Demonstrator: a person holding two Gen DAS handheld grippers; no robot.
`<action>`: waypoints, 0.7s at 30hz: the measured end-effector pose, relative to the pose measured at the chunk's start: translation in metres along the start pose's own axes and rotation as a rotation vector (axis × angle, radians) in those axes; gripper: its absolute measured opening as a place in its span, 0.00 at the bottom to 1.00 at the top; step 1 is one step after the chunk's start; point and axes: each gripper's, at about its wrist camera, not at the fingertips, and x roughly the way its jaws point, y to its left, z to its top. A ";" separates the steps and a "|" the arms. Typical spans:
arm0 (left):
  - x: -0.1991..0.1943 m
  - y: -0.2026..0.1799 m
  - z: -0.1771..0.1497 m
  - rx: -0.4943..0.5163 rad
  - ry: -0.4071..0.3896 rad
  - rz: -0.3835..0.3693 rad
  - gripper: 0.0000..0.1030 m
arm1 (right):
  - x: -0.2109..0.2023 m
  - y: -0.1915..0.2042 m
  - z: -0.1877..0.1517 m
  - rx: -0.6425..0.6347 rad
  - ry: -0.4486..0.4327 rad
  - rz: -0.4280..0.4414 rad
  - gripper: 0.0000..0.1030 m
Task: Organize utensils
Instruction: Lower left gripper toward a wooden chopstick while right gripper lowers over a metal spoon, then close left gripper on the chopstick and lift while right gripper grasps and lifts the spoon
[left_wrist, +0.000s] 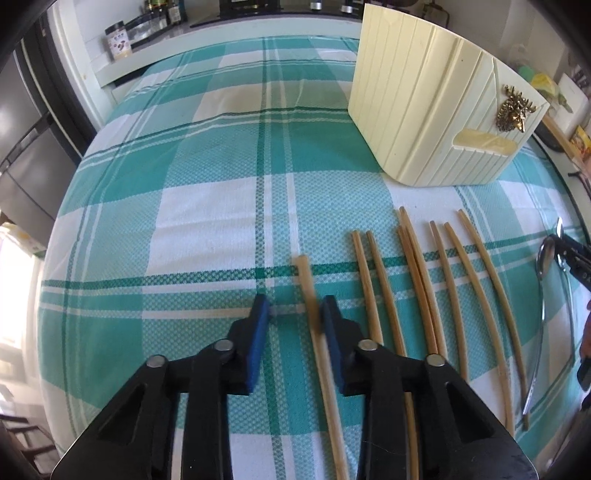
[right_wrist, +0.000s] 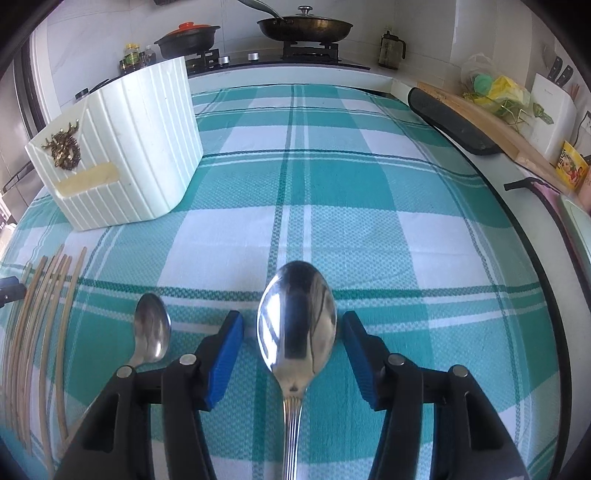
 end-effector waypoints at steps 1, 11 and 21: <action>0.001 0.000 0.001 -0.001 -0.003 -0.006 0.09 | 0.001 -0.001 0.002 0.007 0.003 0.007 0.40; -0.057 0.007 -0.012 -0.045 -0.163 -0.070 0.05 | -0.055 0.005 -0.007 -0.002 -0.134 0.155 0.40; -0.150 0.016 -0.041 -0.069 -0.347 -0.125 0.05 | -0.148 0.018 -0.020 -0.040 -0.293 0.260 0.40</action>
